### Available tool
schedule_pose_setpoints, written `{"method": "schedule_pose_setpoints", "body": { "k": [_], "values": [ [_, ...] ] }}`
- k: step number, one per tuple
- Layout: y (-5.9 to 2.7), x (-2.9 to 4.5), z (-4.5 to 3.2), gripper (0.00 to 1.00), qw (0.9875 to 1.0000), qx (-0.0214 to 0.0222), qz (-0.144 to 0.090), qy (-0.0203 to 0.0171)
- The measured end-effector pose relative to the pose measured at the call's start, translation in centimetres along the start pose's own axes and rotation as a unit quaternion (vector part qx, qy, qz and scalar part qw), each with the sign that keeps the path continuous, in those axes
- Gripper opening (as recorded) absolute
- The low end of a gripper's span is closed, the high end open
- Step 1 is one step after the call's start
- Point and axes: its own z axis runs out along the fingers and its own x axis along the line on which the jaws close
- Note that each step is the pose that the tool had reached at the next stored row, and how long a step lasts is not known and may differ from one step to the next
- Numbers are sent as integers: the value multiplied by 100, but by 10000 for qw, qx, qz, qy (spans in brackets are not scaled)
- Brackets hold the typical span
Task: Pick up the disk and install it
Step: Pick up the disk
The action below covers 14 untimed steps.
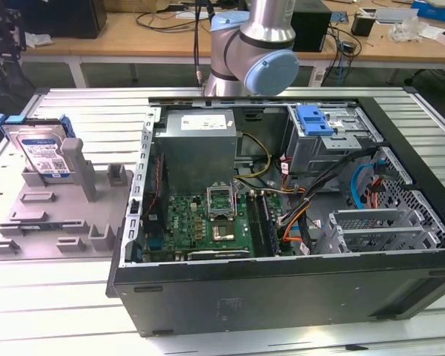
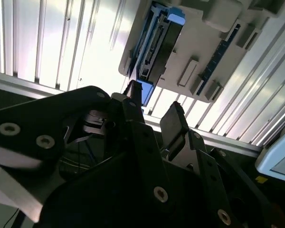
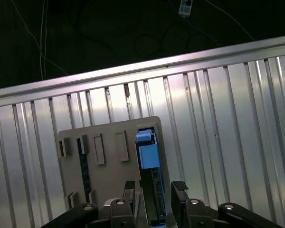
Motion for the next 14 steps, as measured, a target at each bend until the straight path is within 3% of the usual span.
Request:
{"method": "schedule_pose_setpoints", "body": {
  "k": [7,11,14],
  "values": [
    [42,7,16,44,9995,22,-310,8],
    [72,11,43,44,9985,38,-542,14],
    [73,14,54,44,9984,39,-561,10]
  ]
}}
